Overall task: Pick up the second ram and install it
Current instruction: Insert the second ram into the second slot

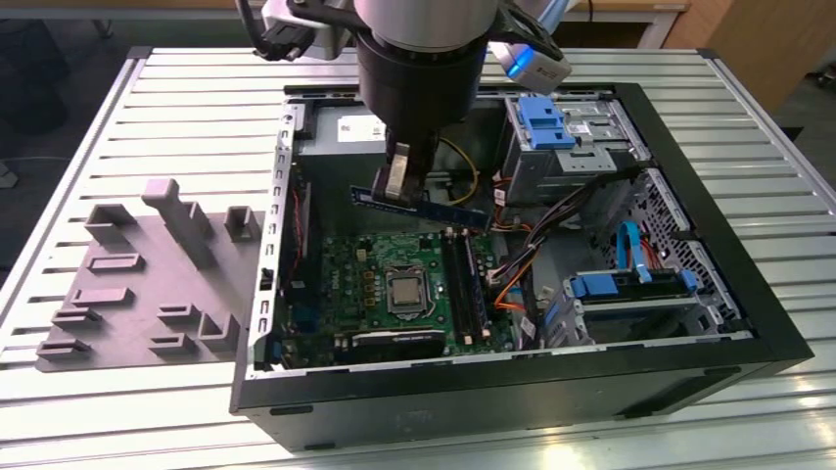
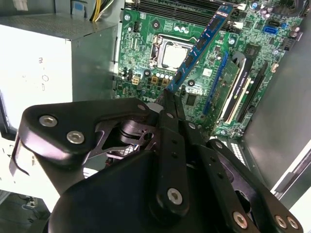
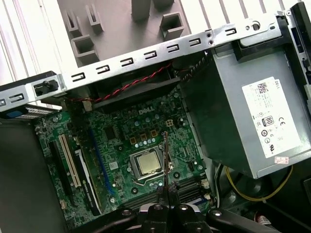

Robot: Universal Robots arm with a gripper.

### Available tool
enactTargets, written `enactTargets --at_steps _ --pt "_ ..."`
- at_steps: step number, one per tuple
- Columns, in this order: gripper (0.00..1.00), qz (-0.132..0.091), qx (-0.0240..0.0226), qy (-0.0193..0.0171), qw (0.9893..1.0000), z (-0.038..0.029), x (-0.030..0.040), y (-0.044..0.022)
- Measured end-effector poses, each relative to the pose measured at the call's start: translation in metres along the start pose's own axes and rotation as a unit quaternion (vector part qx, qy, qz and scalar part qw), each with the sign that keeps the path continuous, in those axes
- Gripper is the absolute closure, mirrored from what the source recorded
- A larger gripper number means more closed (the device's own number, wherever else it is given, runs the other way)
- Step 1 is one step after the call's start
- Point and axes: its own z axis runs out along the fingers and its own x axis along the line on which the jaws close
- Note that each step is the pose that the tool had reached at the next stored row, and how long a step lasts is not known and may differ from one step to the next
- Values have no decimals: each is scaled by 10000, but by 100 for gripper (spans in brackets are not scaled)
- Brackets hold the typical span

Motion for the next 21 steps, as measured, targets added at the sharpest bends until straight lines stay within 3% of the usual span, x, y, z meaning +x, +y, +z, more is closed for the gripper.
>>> enactTargets --at_steps 21 --pt "89 382 39 -19 9993 0 0 0"
